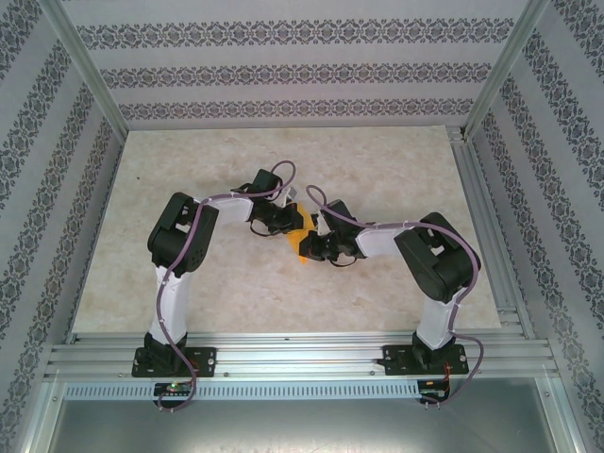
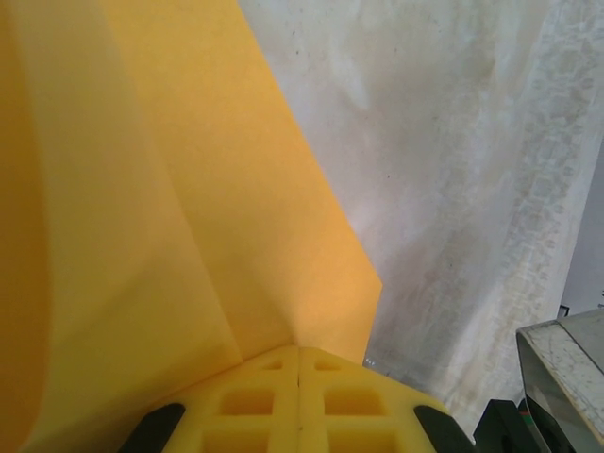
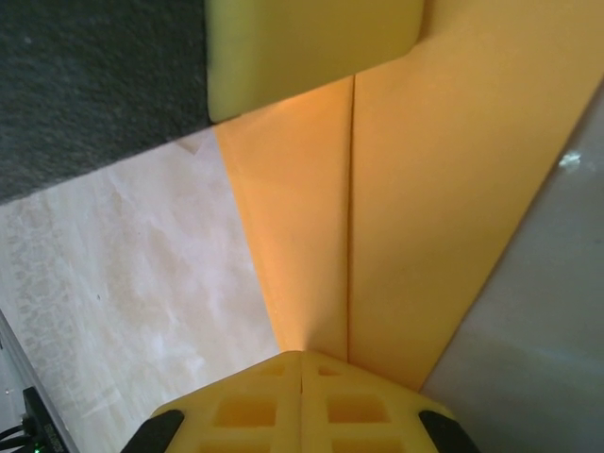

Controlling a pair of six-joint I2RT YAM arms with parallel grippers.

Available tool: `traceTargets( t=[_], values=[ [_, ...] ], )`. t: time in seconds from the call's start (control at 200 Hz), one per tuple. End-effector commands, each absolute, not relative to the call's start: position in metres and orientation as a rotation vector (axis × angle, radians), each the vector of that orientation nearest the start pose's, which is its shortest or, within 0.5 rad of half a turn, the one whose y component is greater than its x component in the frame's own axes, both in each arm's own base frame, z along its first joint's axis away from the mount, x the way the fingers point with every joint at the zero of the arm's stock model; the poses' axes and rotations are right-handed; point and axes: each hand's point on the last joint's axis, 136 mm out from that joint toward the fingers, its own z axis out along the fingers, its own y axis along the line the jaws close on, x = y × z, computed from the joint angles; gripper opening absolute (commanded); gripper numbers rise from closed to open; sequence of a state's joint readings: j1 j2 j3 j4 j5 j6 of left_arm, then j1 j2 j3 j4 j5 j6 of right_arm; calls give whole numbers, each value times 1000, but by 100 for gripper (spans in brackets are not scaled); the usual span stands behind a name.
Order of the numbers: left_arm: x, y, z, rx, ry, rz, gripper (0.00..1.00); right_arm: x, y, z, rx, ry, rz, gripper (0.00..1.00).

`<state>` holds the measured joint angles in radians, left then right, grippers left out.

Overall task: Fold a paper plane with a square sheet of paper (pick it up from the middle)
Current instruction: Fourth fold the wing at the center of the table.

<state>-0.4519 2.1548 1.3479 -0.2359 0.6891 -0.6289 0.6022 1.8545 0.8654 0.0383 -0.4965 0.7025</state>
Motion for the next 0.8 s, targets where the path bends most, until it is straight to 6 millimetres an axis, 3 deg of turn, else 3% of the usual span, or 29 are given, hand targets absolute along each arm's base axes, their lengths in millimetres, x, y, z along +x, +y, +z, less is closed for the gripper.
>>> traceTargets(
  t=[0.0, 0.435, 0.794],
  values=[
    [391, -273, -39, -102, 2885, -1018, 0, 228, 268, -36, -84, 3033, 897, 5],
    [392, -272, -42, -135, 2900, -1007, 0, 204, 272, -25, -166, 3047, 971, 5],
    [399, -269, -34, -120, 2896, -983, 0, 199, 251, -52, -98, 3132, 805, 3]
  ],
)
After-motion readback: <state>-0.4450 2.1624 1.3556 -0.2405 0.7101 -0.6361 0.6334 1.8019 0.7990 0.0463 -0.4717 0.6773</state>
